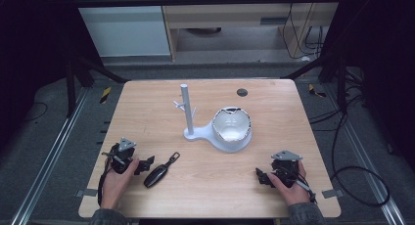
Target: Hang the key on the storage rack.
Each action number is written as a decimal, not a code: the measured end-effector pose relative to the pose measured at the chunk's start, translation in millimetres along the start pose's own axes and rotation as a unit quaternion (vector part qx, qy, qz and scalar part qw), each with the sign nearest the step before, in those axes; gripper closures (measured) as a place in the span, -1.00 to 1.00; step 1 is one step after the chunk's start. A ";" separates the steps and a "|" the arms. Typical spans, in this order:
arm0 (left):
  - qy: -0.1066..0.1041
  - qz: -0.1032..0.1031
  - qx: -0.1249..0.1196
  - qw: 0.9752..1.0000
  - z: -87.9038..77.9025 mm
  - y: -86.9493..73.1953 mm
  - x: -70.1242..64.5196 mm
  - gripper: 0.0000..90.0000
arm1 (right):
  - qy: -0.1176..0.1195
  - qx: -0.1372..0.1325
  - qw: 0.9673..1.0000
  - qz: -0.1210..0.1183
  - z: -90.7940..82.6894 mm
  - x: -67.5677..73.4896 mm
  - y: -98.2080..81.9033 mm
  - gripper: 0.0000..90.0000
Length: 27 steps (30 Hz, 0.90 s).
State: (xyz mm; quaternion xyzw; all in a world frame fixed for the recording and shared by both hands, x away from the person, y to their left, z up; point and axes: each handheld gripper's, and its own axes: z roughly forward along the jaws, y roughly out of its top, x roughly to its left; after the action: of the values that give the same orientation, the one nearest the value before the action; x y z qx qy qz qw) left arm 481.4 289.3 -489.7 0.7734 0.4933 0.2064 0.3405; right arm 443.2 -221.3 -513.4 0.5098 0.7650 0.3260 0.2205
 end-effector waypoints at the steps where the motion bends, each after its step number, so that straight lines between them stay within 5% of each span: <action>1: -0.003 -0.004 -0.003 1.000 -1.0 0.1 0.1 -0.91 | 0.000 0.000 1.000 0.000 0.0 0.0 0.0 -0.99; 7: -0.015 0.005 -0.060 0.998 -15.7 3.7 -4.8 -0.87 | 0.001 0.000 1.000 -0.001 0.0 -0.1 0.0 -0.99; 12: -0.023 0.044 -0.062 0.997 -21.7 7.4 -19.1 -0.85 | 0.001 0.000 1.000 -0.001 0.0 -0.2 0.0 -0.99; 17: -0.025 0.076 -0.008 0.997 -17.5 17.9 -33.7 -0.85 | -0.002 0.000 1.000 0.004 0.5 -0.5 0.6 -0.99; 21: 0.011 0.086 0.059 0.994 -14.9 29.5 -50.1 -0.84 | -0.007 -0.001 1.000 0.009 2.8 -4.8 2.8 -0.99; 23: 0.009 0.119 0.100 0.988 -14.7 34.5 -65.5 -0.83 | -0.008 0.000 1.000 0.011 3.5 -5.6 3.5 -0.99; 27: -0.010 0.136 0.122 0.983 -20.9 45.6 -75.0 -0.84 | -0.009 0.000 1.000 0.009 2.9 -5.4 2.7 -0.99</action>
State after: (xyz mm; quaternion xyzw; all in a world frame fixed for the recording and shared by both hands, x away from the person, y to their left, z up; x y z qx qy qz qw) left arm 464.0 215.4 -440.9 0.8710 0.4017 0.1813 0.2170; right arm 449.0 -224.7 -513.4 0.5198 0.7581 0.3235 0.2246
